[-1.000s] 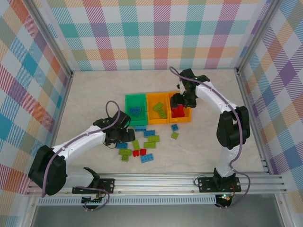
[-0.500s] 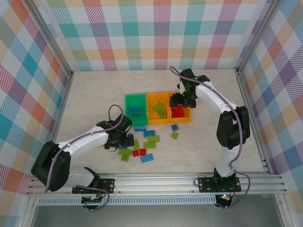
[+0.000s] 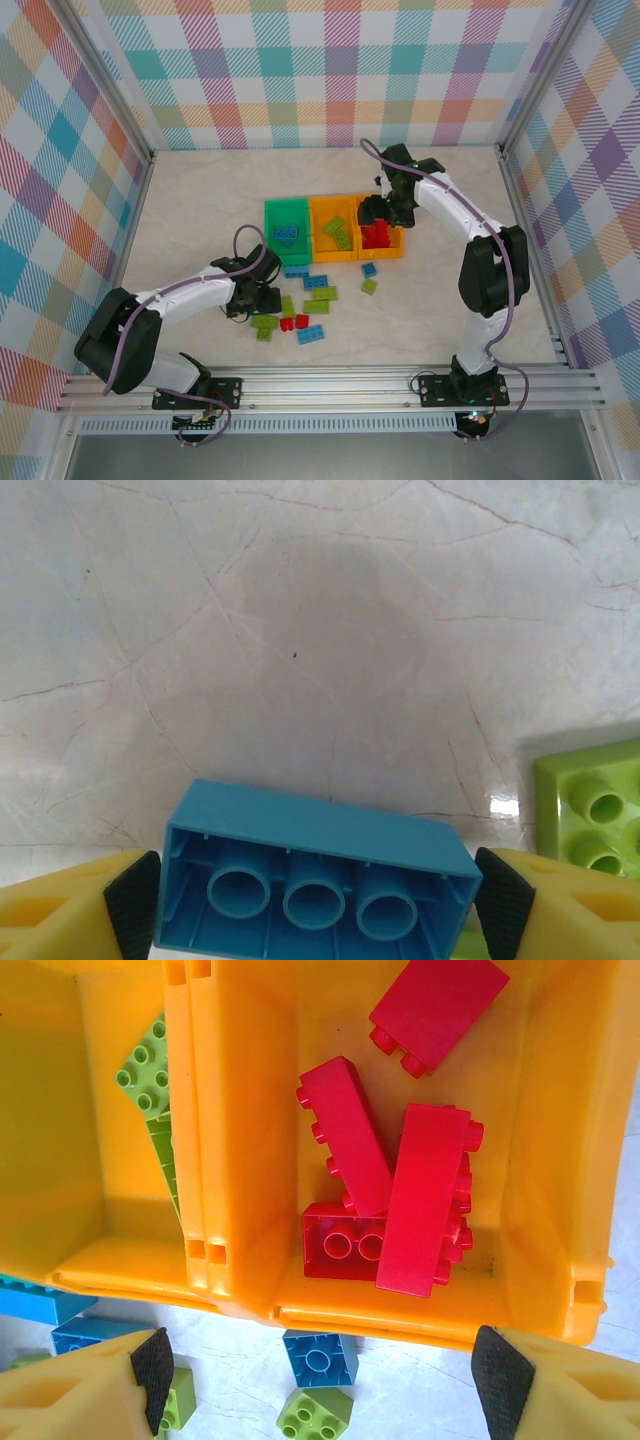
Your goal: Sort the legos into containers by color
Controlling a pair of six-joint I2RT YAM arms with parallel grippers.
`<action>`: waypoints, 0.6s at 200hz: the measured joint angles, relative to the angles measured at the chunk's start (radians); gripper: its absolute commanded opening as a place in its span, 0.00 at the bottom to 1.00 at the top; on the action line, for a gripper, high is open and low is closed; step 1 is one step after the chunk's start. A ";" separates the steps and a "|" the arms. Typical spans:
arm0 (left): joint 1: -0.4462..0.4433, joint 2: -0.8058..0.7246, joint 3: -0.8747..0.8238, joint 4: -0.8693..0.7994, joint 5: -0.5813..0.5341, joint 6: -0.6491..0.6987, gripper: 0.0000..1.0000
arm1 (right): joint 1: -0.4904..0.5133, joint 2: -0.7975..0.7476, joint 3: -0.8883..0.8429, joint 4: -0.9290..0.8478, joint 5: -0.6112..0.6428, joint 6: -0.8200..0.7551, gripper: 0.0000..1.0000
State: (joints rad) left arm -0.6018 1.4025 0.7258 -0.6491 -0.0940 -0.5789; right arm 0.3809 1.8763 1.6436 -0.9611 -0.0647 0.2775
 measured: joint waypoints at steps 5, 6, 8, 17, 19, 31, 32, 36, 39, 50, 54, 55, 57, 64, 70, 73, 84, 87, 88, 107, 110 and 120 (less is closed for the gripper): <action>0.000 0.003 0.000 0.001 0.000 0.000 0.80 | 0.000 -0.002 0.000 0.000 0.000 0.000 0.80; 0.000 0.003 0.000 0.002 0.000 0.000 0.80 | 0.000 -0.002 0.000 0.000 0.000 0.000 0.80; 0.000 0.005 -0.001 0.003 0.000 0.000 0.80 | 0.000 -0.002 0.000 0.000 0.000 0.000 0.80; 0.000 0.010 -0.003 0.005 0.000 0.000 0.78 | 0.000 -0.002 0.000 0.000 0.000 0.000 0.81; 0.000 0.011 -0.003 0.006 0.000 0.000 0.77 | 0.000 -0.002 0.000 0.000 0.000 0.000 0.81; 0.000 0.017 -0.005 0.008 0.000 0.000 0.75 | 0.000 -0.002 0.000 0.000 0.000 0.000 0.81; 0.000 0.017 -0.006 0.009 0.000 0.000 0.75 | 0.000 -0.002 0.000 0.000 0.000 0.000 0.81; 0.000 0.018 -0.006 0.011 0.000 -0.002 0.74 | 0.000 -0.002 0.000 0.000 0.000 0.000 0.81; 0.000 0.019 -0.006 0.013 -0.001 0.000 0.73 | 0.000 -0.002 0.000 0.000 0.000 0.000 0.81; 0.000 0.022 -0.006 0.020 -0.003 -0.003 0.71 | 0.000 -0.002 0.000 0.000 0.000 0.000 0.81; 0.000 0.023 -0.006 0.021 -0.003 -0.003 0.70 | 0.000 -0.002 0.000 0.000 0.000 0.000 0.81; 0.000 0.023 -0.006 0.022 -0.004 -0.005 0.70 | 0.000 -0.002 0.000 0.000 0.000 0.000 0.81; 0.000 0.023 -0.006 0.022 -0.004 -0.003 0.69 | 0.000 -0.002 0.000 0.000 0.000 0.000 0.81; 0.000 0.023 -0.005 0.023 -0.004 -0.003 0.67 | 0.000 -0.002 0.000 0.000 0.000 0.000 0.81; 0.000 0.024 -0.005 0.023 -0.006 -0.005 0.65 | 0.000 -0.002 0.000 0.000 0.000 0.000 0.81; 0.000 0.024 -0.004 0.023 -0.007 -0.005 0.64 | 0.000 -0.002 0.000 0.000 0.000 0.000 0.81; 0.000 0.027 -0.001 0.023 -0.010 -0.007 0.61 | 0.000 -0.002 0.000 0.000 0.000 0.000 0.81; 0.000 0.029 0.000 0.023 -0.011 -0.008 0.60 | 0.000 -0.002 0.000 0.000 0.000 0.000 0.81; 0.000 0.029 0.001 0.023 -0.011 -0.008 0.60 | 0.000 -0.002 0.000 0.000 0.000 0.000 0.81; 0.000 0.032 0.006 0.023 -0.020 -0.011 0.57 | 0.000 -0.002 0.000 0.000 0.000 0.000 0.81; 0.000 0.032 0.006 0.023 -0.021 -0.012 0.57 | 0.000 -0.002 0.000 0.000 0.000 0.000 0.81; 0.000 0.032 0.010 0.018 -0.031 -0.018 0.57 | 0.000 -0.002 0.000 0.000 0.000 0.000 0.80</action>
State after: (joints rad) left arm -0.6018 1.4342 0.7357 -0.6312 -0.1246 -0.5964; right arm 0.3809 1.8744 1.6436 -0.9611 -0.0650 0.2775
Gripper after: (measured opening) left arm 0.668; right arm 0.807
